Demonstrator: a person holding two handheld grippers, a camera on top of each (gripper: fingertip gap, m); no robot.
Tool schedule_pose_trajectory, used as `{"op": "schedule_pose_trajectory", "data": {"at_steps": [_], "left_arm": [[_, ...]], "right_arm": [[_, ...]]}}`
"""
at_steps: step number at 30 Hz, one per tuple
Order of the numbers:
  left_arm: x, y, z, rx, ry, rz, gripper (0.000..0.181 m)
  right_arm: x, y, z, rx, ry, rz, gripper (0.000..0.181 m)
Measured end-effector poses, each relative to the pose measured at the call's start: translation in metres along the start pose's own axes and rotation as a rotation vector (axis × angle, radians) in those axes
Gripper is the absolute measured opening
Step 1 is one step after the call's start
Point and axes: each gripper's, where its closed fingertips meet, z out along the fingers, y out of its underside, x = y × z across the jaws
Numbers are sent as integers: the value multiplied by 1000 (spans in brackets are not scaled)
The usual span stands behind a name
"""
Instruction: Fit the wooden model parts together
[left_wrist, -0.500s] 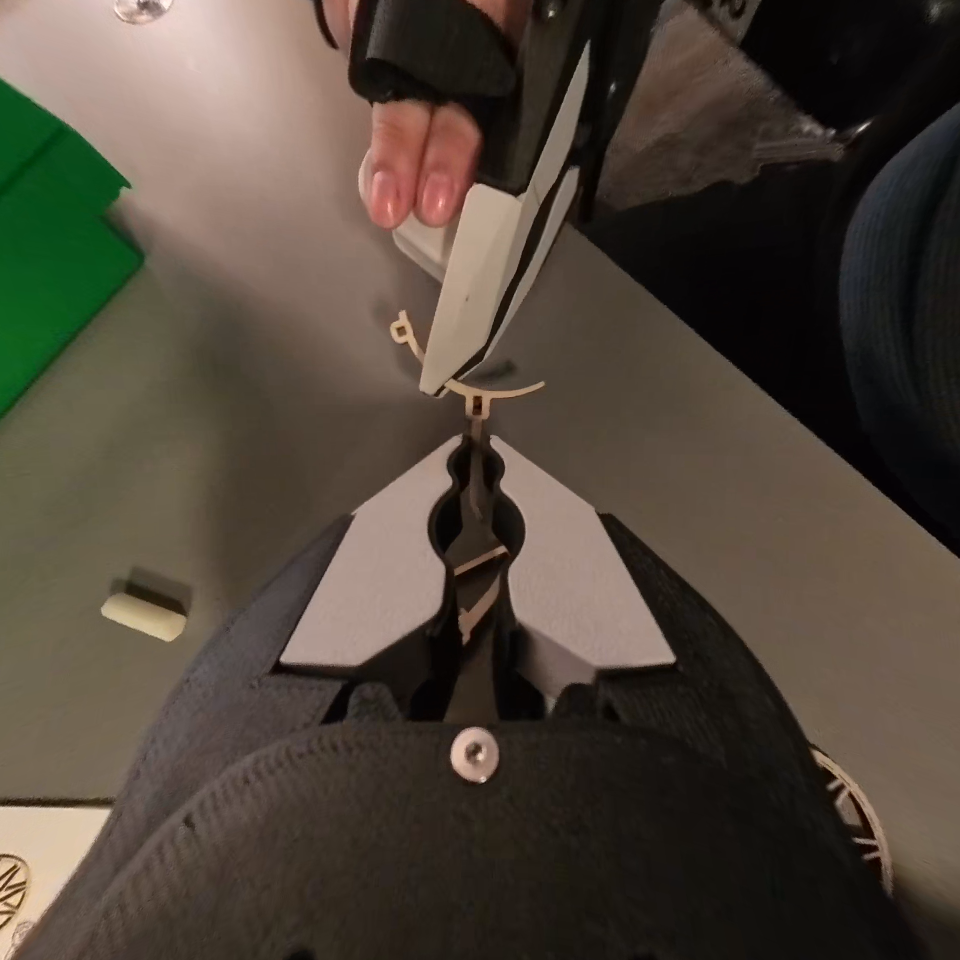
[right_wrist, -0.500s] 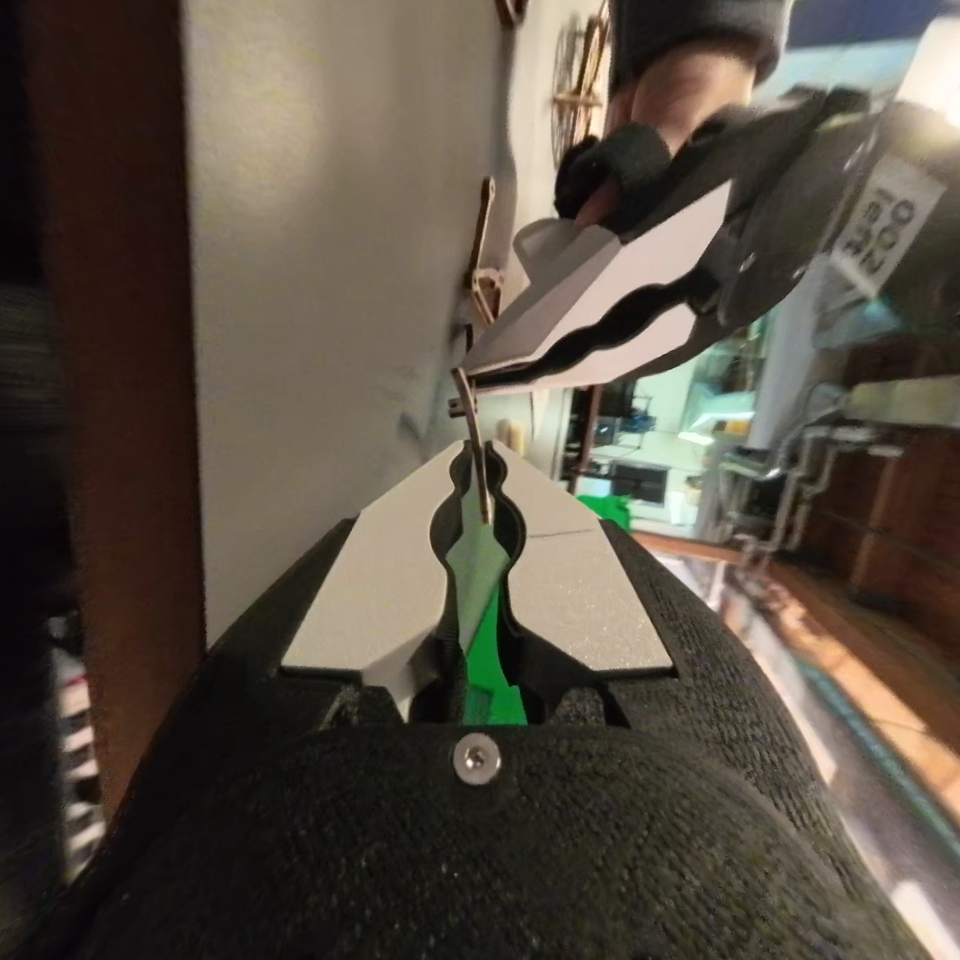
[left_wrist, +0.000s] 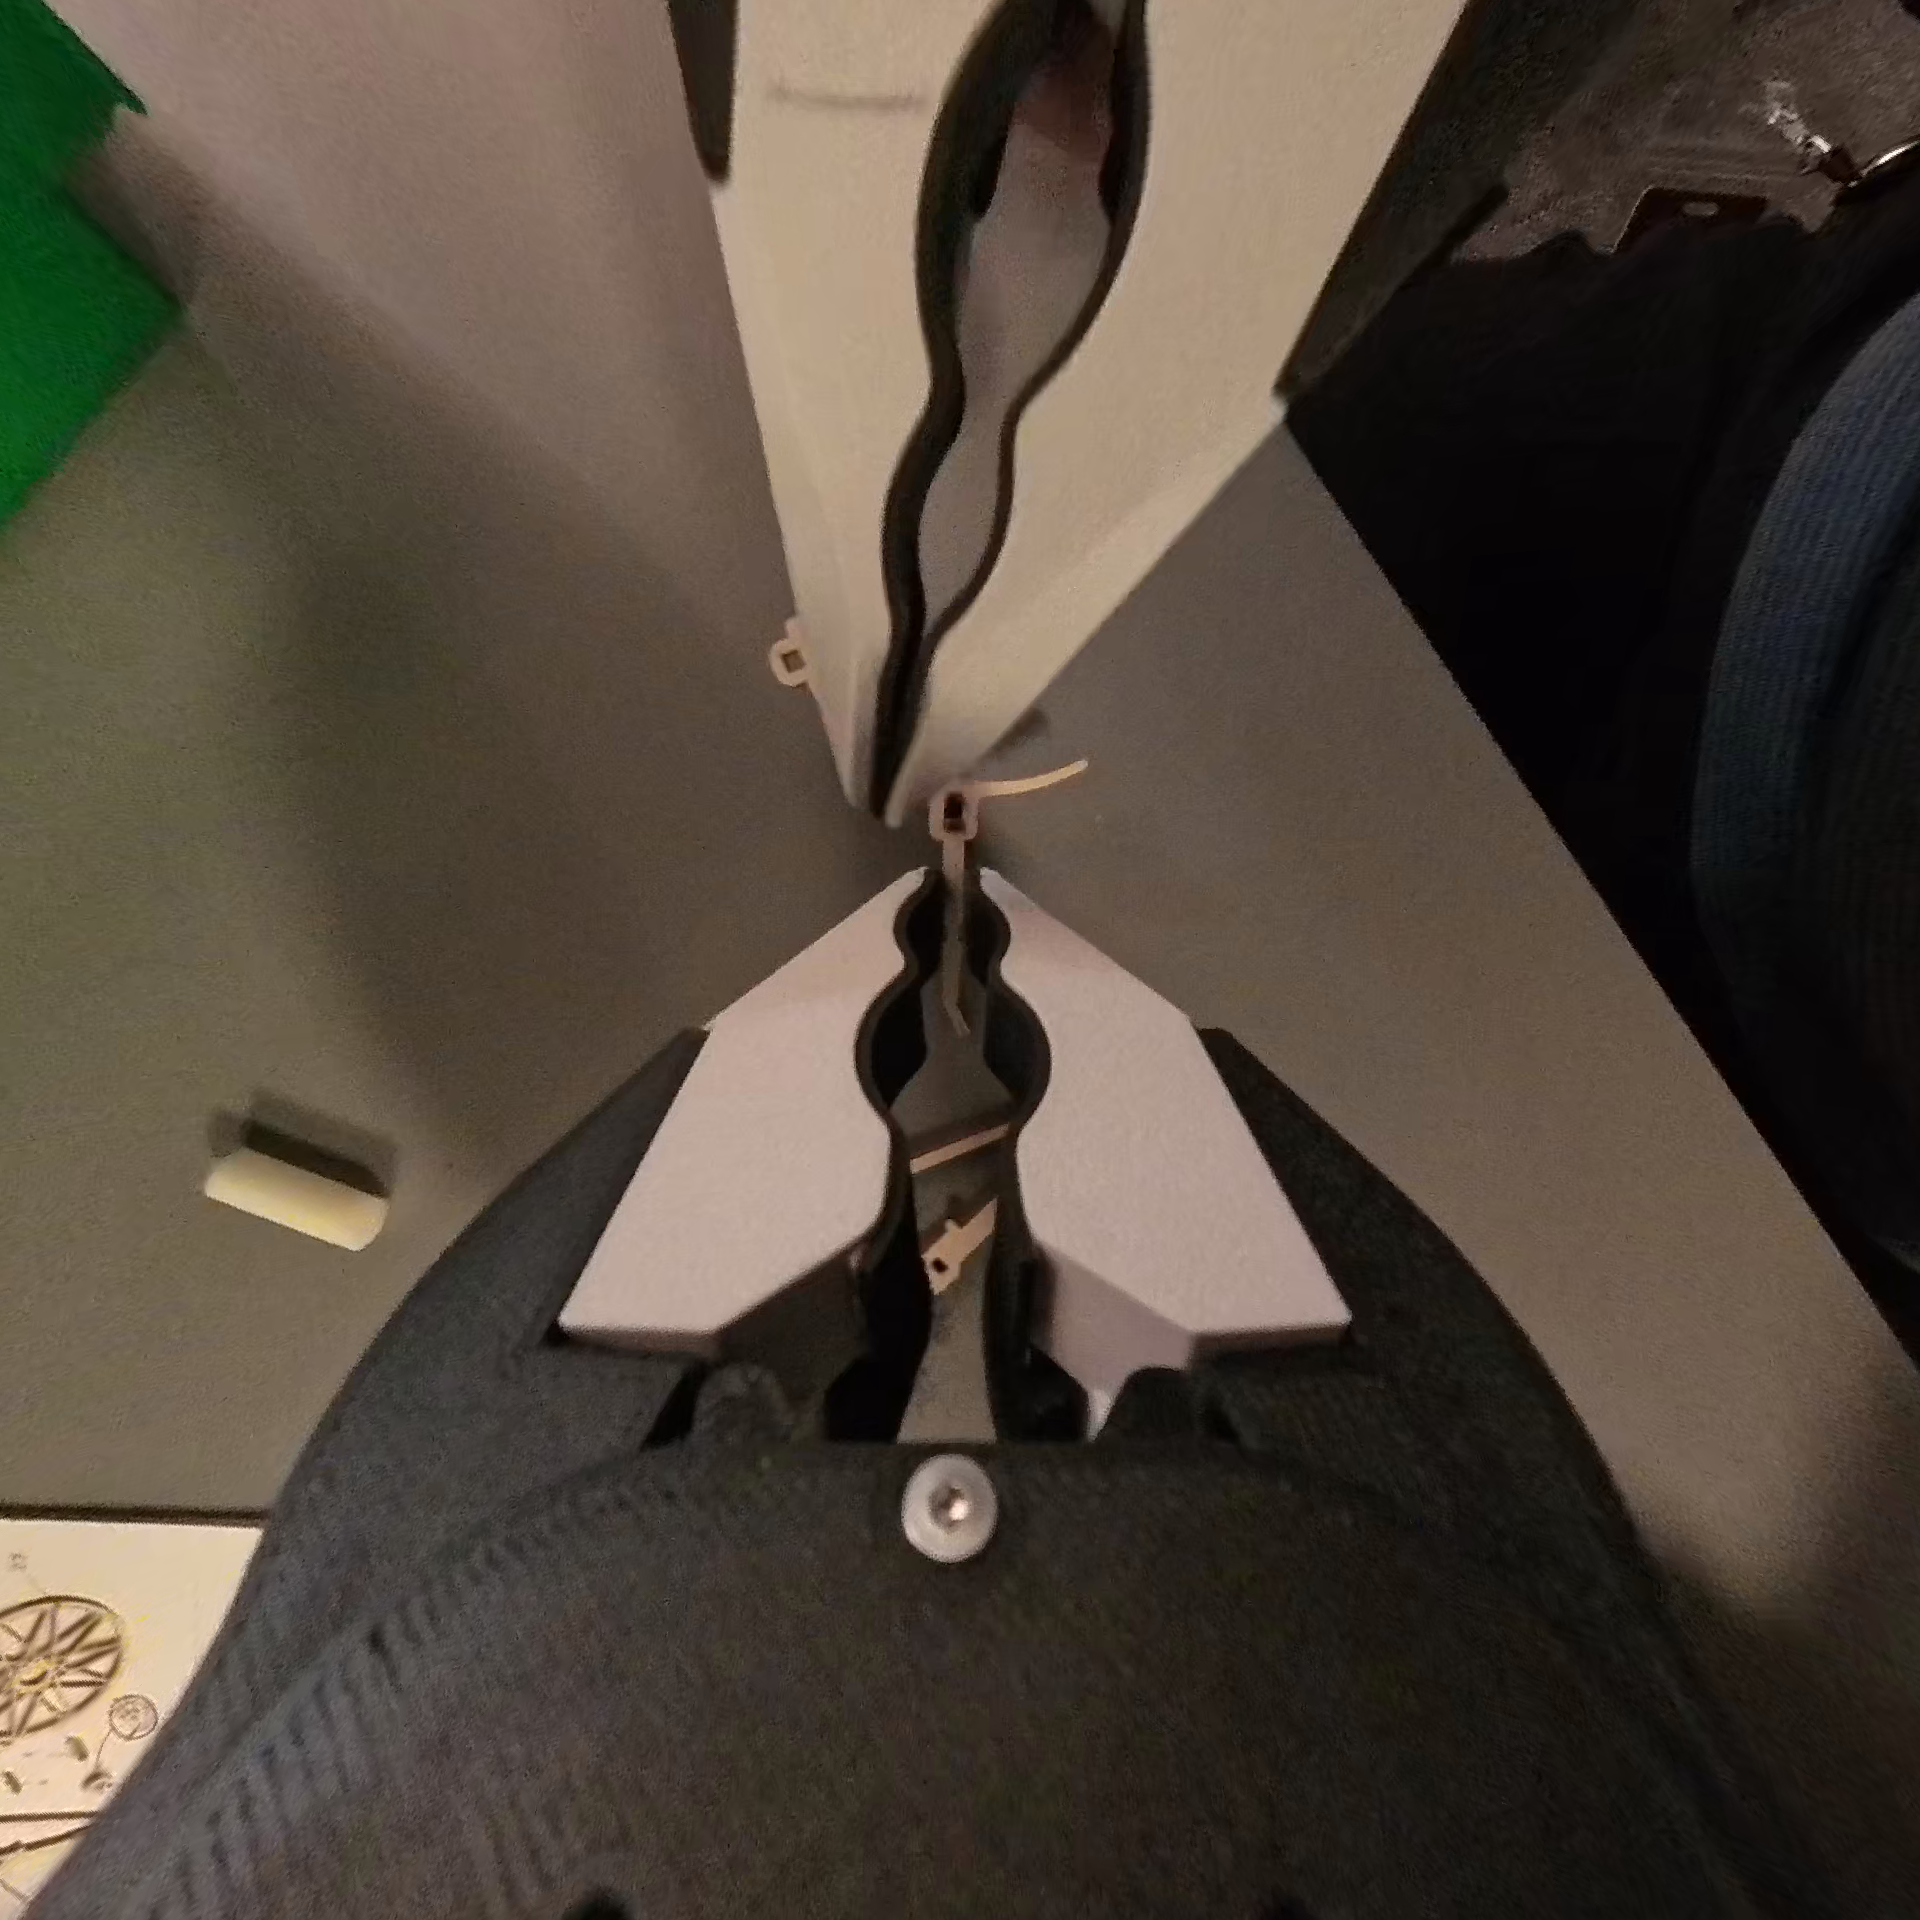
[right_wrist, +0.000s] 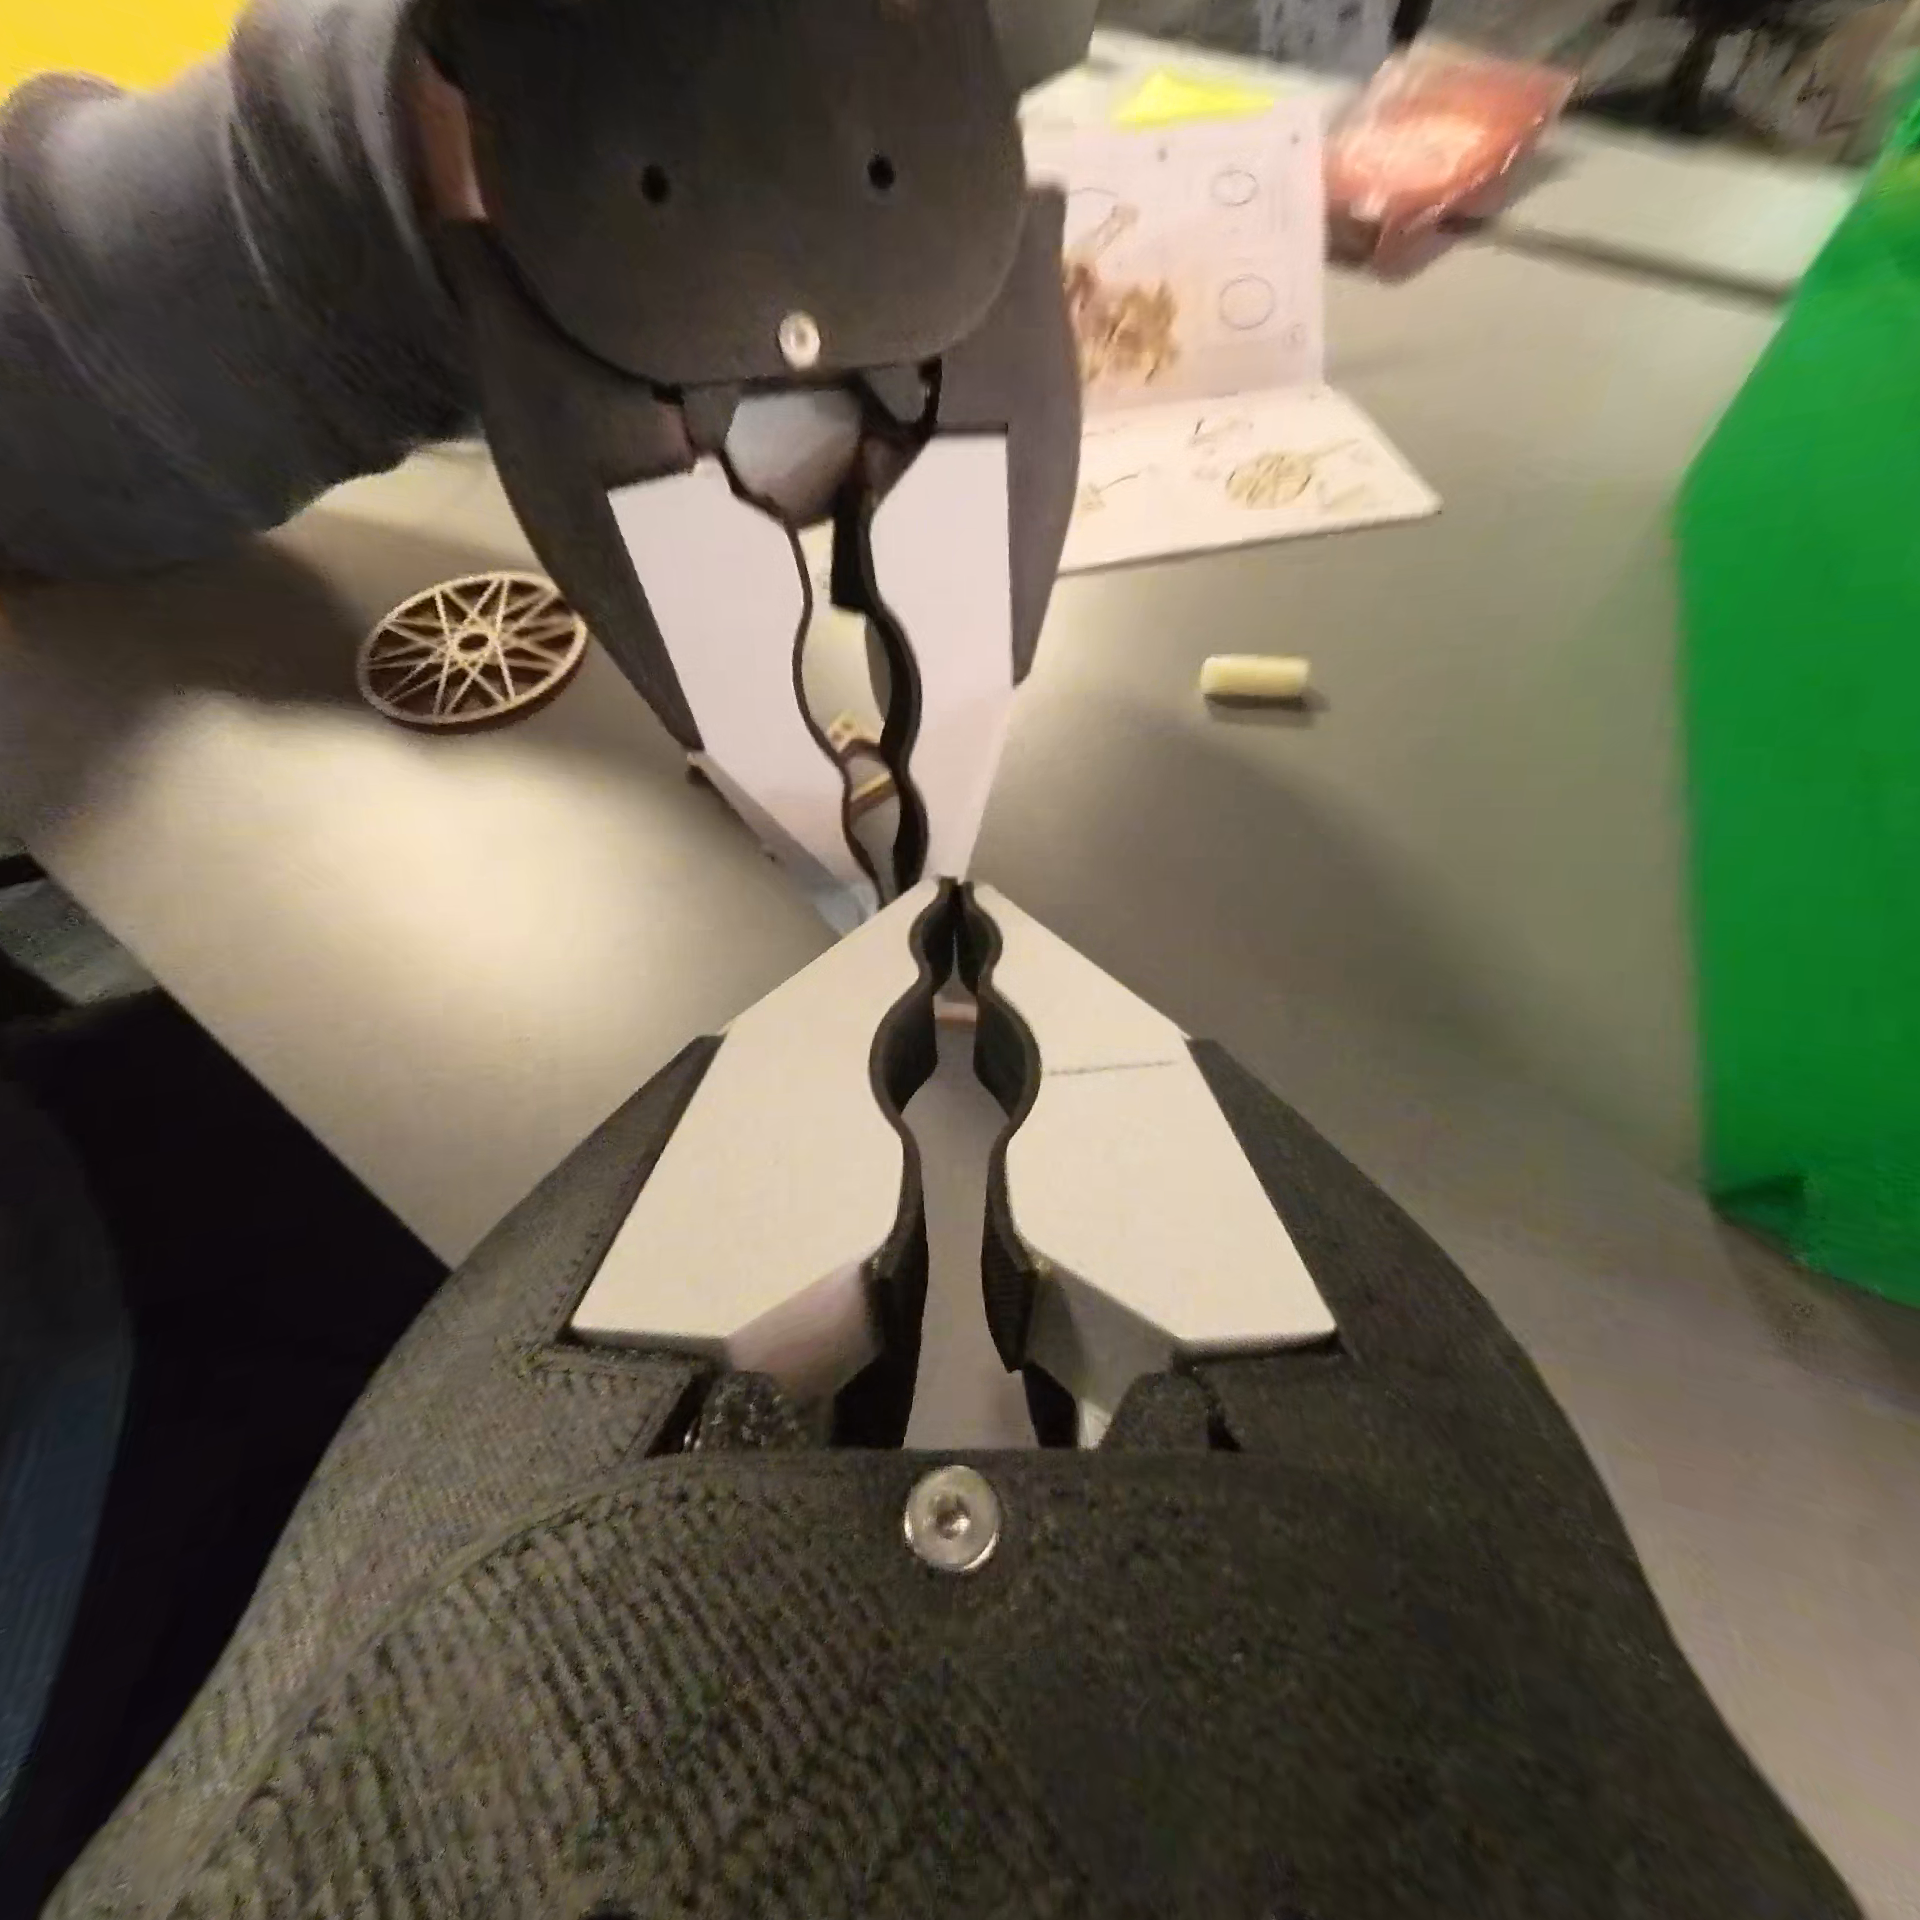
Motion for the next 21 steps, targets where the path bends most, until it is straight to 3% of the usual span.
{"op": "schedule_pose_trajectory", "data": {"at_steps": [2,6,9,12,13,15,19,21], "left_arm": [[-1,-1,0,-2,3,-14,2],[1,-2,1,-5,7,-15,3],[2,-2,1,-8,8,-15,3],[3,-2,2,-10,9,-20,3],[3,-2,2,-14,7,-25,3],[2,-1,1,-24,-2,-33,3],[1,0,1,-44,-25,-16,2],[1,0,1,-48,-27,-15,2]], "right_arm": [[-2,28,10,-147,-14,25,0],[5,2,-4,-76,53,27,0],[8,34,4,-190,48,55,0],[5,3,-2,-84,69,34,0],[4,3,-2,-79,72,33,0],[7,34,5,-161,68,72,0],[4,1,-10,-34,117,30,0],[0,22,-2,-107,105,25,0]]}}
